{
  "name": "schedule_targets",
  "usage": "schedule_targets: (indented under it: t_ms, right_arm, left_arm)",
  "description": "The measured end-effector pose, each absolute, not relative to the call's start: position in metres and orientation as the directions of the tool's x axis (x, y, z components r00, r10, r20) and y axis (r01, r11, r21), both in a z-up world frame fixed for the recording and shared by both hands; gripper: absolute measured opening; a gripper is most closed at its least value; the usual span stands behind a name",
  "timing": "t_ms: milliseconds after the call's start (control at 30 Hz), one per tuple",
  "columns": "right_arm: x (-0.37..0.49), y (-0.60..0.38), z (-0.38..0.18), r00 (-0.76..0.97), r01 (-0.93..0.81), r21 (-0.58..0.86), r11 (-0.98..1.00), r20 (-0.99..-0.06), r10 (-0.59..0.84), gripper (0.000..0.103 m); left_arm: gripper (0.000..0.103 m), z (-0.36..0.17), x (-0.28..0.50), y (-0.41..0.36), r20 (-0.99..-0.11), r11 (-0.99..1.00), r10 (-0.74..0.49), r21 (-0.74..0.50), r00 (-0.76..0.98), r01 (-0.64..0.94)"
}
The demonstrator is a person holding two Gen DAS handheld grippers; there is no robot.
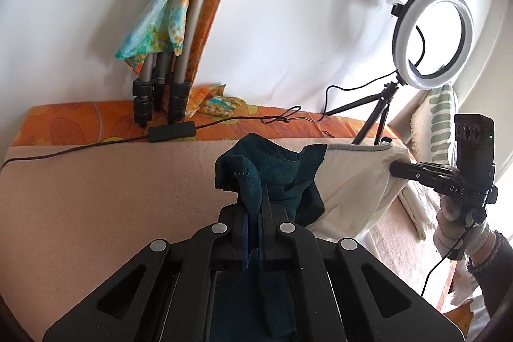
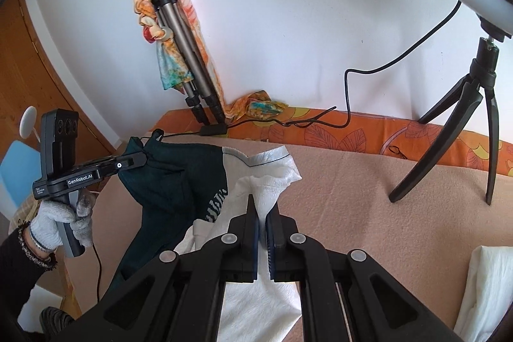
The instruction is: Fold small clothes
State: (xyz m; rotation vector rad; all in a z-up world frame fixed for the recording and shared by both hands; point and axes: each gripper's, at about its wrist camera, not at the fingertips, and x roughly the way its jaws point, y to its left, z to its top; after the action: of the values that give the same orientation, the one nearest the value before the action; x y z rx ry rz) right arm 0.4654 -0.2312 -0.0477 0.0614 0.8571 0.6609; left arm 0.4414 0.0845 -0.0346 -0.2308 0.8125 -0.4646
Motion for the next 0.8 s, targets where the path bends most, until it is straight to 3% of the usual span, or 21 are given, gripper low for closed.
schedule_targets:
  t_ms: [367,800]
  right_arm:
    - [0.333,-0.234,-0.026,0.452,-0.576,0.295,0.762,-0.662,0.598,0.002]
    - [0.216,-0.238,-0.084,0.435,-0.599,0.165,0.784,-0.754,0.492,0.002]
  left_arm:
    - [0.002,-0.023,0.331,0.092,-0.634,0.863,-0.504,-0.356,0.586,0.358]
    - [0.002,-0.078,0.223,0.099,-0.692,0.879,-0.472,-0.323,0.545,0.352]
